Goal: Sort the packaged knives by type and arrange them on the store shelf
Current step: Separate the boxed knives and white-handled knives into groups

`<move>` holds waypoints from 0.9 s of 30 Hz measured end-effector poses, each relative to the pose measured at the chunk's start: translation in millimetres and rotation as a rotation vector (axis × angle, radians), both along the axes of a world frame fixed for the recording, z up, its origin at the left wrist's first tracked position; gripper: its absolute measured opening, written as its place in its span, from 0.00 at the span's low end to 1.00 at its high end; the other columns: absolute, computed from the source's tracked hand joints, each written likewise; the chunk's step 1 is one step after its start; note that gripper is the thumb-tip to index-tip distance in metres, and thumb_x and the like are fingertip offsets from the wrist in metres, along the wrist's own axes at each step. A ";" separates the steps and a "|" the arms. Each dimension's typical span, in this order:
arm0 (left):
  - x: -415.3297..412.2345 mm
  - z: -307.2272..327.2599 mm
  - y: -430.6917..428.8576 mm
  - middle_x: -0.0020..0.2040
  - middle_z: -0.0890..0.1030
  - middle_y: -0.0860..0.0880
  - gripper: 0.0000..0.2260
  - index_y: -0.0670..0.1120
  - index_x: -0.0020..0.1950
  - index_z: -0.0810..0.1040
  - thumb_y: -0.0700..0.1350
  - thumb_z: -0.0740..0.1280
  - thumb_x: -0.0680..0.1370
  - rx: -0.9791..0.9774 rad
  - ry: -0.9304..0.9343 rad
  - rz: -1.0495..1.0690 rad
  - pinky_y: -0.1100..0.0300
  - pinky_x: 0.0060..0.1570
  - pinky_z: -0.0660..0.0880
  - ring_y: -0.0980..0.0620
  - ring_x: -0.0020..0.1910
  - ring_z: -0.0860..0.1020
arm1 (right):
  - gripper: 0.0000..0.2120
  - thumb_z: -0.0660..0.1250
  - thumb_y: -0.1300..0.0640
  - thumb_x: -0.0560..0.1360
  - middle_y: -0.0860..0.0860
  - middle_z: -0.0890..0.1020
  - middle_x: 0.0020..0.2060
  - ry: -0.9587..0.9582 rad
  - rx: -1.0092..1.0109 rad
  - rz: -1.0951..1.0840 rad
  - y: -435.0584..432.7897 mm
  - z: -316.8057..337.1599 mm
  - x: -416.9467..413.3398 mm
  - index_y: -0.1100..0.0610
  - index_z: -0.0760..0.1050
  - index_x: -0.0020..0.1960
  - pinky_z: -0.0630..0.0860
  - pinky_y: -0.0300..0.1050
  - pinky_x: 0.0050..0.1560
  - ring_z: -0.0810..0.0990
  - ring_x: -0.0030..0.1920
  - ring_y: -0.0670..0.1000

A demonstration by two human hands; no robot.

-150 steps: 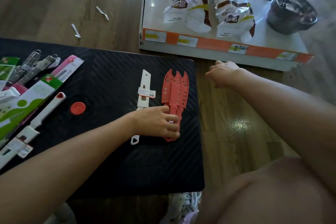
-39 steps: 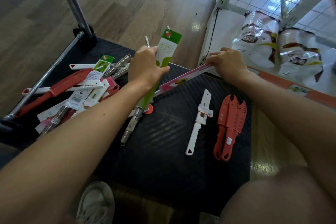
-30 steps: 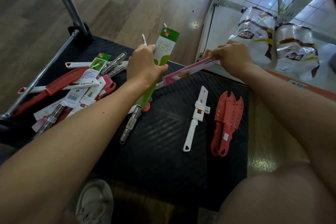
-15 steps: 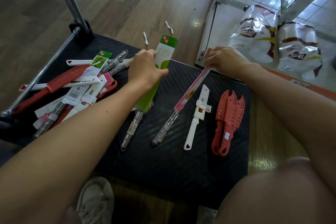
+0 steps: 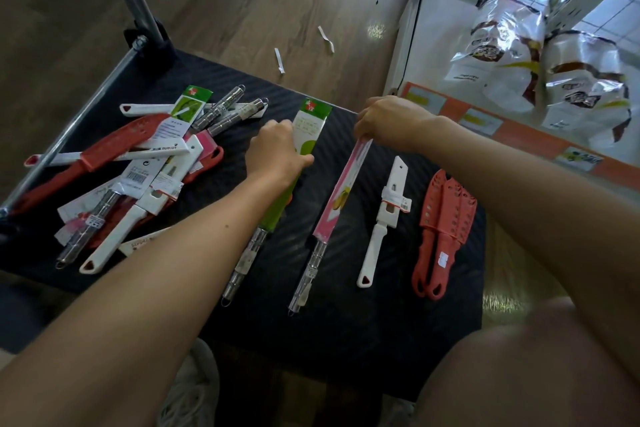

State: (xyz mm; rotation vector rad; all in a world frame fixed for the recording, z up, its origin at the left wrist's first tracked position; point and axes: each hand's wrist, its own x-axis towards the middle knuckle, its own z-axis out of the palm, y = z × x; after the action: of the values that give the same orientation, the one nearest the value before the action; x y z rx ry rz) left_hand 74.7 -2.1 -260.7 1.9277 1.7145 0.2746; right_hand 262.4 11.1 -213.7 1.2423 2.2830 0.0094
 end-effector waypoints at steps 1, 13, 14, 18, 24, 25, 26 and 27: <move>-1.0 -1.9 1.9 0.57 0.77 0.43 0.23 0.41 0.59 0.75 0.52 0.74 0.69 -0.004 0.006 0.010 0.49 0.53 0.75 0.41 0.56 0.77 | 0.13 0.60 0.63 0.79 0.53 0.81 0.57 -0.016 -0.029 -0.010 2.5 -4.0 -2.0 0.57 0.78 0.59 0.75 0.48 0.56 0.76 0.56 0.55; -6.0 -15.8 15.2 0.60 0.75 0.42 0.25 0.42 0.60 0.72 0.54 0.72 0.71 -0.024 0.219 0.023 0.49 0.51 0.72 0.41 0.61 0.73 | 0.15 0.59 0.65 0.77 0.55 0.76 0.58 0.072 -0.041 -0.100 9.1 -38.1 -20.8 0.58 0.75 0.61 0.75 0.48 0.55 0.72 0.61 0.56; -6.2 -16.5 16.1 0.60 0.75 0.42 0.25 0.42 0.60 0.72 0.55 0.72 0.71 -0.024 0.233 0.023 0.49 0.51 0.72 0.41 0.61 0.73 | 0.16 0.59 0.64 0.78 0.54 0.76 0.59 0.082 -0.039 -0.102 9.0 -39.9 -22.8 0.57 0.74 0.63 0.74 0.48 0.56 0.71 0.62 0.56; -5.7 -16.1 17.7 0.61 0.75 0.43 0.26 0.43 0.62 0.71 0.59 0.69 0.72 -0.011 0.332 -0.027 0.51 0.47 0.70 0.42 0.61 0.72 | 0.20 0.58 0.61 0.79 0.52 0.73 0.65 0.089 -0.074 -0.122 5.6 -46.4 -29.1 0.52 0.69 0.70 0.74 0.51 0.60 0.68 0.66 0.55; -16.8 -14.1 18.9 0.62 0.74 0.43 0.29 0.44 0.66 0.69 0.64 0.61 0.74 0.008 0.335 -0.085 0.49 0.50 0.72 0.41 0.62 0.72 | 0.21 0.61 0.57 0.79 0.50 0.71 0.68 0.087 -0.080 -0.134 3.1 -45.4 -27.4 0.49 0.66 0.71 0.75 0.50 0.59 0.68 0.67 0.54; -21.4 -14.0 20.1 0.62 0.74 0.43 0.29 0.44 0.66 0.69 0.64 0.60 0.75 0.008 0.336 -0.100 0.49 0.51 0.72 0.41 0.62 0.72 | 0.21 0.61 0.57 0.79 0.50 0.71 0.68 0.083 -0.082 -0.132 2.5 -45.2 -26.5 0.49 0.66 0.71 0.75 0.51 0.59 0.68 0.67 0.54; -27.0 -14.0 21.2 0.63 0.74 0.42 0.29 0.44 0.67 0.69 0.64 0.59 0.75 -0.001 0.339 -0.115 0.49 0.52 0.72 0.41 0.63 0.72 | 0.20 0.60 0.57 0.79 0.50 0.71 0.68 0.078 -0.085 -0.130 1.9 -44.9 -25.8 0.49 0.67 0.71 0.75 0.51 0.59 0.68 0.66 0.54; -34.1 -14.2 22.2 0.63 0.74 0.42 0.29 0.44 0.67 0.69 0.65 0.58 0.76 -0.017 0.347 -0.125 0.48 0.52 0.72 0.41 0.63 0.72 | 0.20 0.60 0.57 0.79 0.50 0.71 0.68 0.072 -0.090 -0.130 1.5 -44.3 -25.3 0.50 0.67 0.70 0.74 0.51 0.60 0.68 0.66 0.55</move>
State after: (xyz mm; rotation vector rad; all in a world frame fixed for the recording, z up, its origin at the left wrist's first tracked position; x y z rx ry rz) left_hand 40.6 20.1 -274.9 2.1557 1.7874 -0.1291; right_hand 237.1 12.6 -258.0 1.3617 2.2322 -0.1856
